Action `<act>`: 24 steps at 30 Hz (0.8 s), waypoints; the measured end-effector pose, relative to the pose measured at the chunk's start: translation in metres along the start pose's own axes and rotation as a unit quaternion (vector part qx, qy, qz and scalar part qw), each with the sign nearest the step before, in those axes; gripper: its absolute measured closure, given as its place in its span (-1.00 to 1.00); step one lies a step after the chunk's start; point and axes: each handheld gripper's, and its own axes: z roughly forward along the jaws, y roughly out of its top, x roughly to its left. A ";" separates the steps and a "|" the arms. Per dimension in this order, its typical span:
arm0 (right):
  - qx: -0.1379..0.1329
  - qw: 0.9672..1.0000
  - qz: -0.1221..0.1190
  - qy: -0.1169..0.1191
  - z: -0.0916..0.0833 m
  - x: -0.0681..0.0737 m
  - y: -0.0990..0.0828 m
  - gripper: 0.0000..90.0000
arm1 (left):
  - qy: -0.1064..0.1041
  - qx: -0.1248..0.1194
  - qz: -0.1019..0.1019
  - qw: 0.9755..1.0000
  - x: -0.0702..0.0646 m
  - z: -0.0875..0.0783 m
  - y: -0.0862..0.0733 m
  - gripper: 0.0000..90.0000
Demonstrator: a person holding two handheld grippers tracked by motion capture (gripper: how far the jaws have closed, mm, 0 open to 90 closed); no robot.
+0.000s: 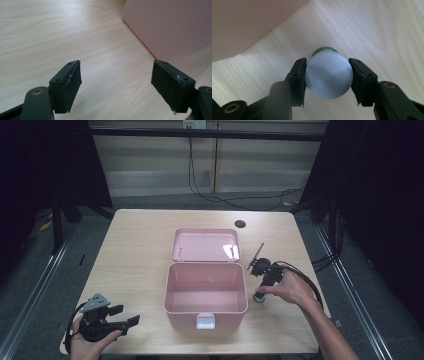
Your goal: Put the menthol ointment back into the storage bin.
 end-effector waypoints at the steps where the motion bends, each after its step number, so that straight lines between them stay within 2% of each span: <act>1: 0.002 1.000 -0.001 0.001 0.000 0.000 0.000 0.14 | 0.001 -0.001 -0.001 1.000 0.000 0.000 0.000 -0.47; 5: 0.011 1.000 0.005 0.003 -0.001 -0.001 -0.001 0.15 | 0.002 -0.001 -0.001 1.000 0.000 0.000 0.000 -0.46; 9: 0.022 1.000 -0.009 -0.003 -0.002 0.001 0.000 0.15 | 0.002 -0.002 0.000 1.000 0.000 0.000 0.000 -0.46; 14: 0.029 0.999 -0.014 -0.001 -0.006 0.003 0.002 0.15 | 0.002 -0.002 0.001 1.000 0.000 -0.001 0.000 -0.46; 24: 0.008 1.000 -0.018 0.001 -0.014 0.007 -0.001 0.15 | 0.004 0.002 0.002 1.000 0.000 0.000 0.000 -0.46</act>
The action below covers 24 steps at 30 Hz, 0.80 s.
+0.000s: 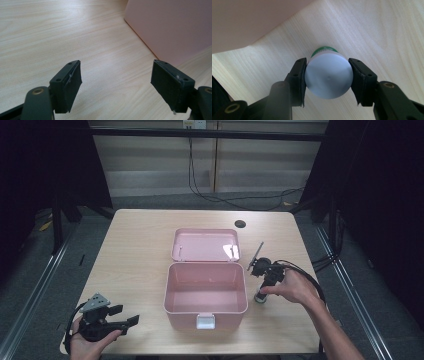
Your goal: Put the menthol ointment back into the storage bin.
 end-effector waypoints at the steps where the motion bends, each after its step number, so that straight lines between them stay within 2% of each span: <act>1: -0.002 1.000 -0.002 0.000 -0.001 0.000 0.000 0.15 | 0.000 0.000 0.000 1.000 0.000 0.000 0.000 -0.46; 15: -0.026 1.000 -0.011 -0.007 -0.023 0.005 -0.003 0.15 | -0.006 0.004 0.003 1.000 -0.001 0.001 0.000 -0.46; 21: -0.025 1.000 -0.010 -0.002 -0.028 0.004 -0.006 0.15 | -0.007 0.005 0.002 1.000 -0.001 0.002 0.000 -0.48; 24: -0.031 0.999 -0.010 -0.007 -0.034 0.004 -0.006 0.15 | -0.006 0.003 0.000 1.000 0.000 0.001 0.000 -0.50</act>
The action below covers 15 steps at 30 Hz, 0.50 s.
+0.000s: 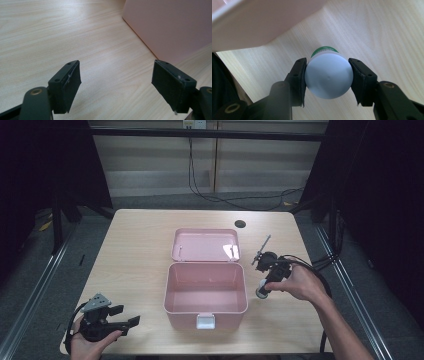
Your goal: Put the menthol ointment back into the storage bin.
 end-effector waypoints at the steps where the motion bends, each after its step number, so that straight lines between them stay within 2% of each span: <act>1: -0.002 1.000 0.000 -0.001 -0.003 0.000 0.000 0.15 | -0.001 -0.001 -0.001 1.000 0.000 0.000 0.000 -0.51; 7: -0.007 1.000 -0.010 -0.004 -0.011 0.005 0.002 0.15 | -0.002 -0.009 -0.009 1.000 0.001 -0.002 0.000 -0.57; 15: -0.018 1.000 -0.011 -0.007 -0.026 0.009 0.004 0.15 | -0.001 -0.007 -0.005 1.000 0.001 -0.002 0.000 -0.57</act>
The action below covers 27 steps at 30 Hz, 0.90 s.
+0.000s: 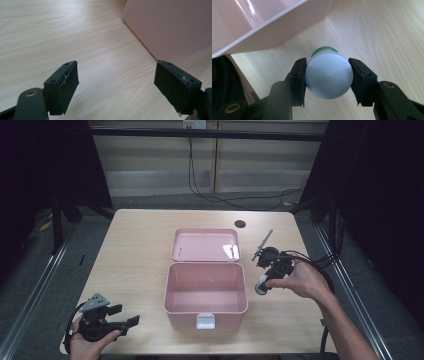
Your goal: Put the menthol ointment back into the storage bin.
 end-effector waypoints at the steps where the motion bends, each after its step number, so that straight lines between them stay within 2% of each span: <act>1: -0.001 1.000 -0.002 0.000 -0.002 0.000 0.000 0.15 | 0.000 0.000 0.000 1.000 0.000 0.000 0.000 -0.57; 11: -0.022 1.000 -0.002 -0.009 -0.021 0.000 0.002 0.15 | -0.001 0.001 0.001 1.000 0.000 0.000 0.000 -0.57; 19: -0.030 1.000 0.001 -0.010 -0.031 0.000 0.006 0.15 | -0.001 0.001 0.000 1.000 0.000 0.000 0.000 -0.56; 27: -0.052 0.999 0.001 -0.009 -0.045 0.000 0.008 0.15 | 0.001 0.004 0.003 1.000 0.000 0.001 0.000 -0.54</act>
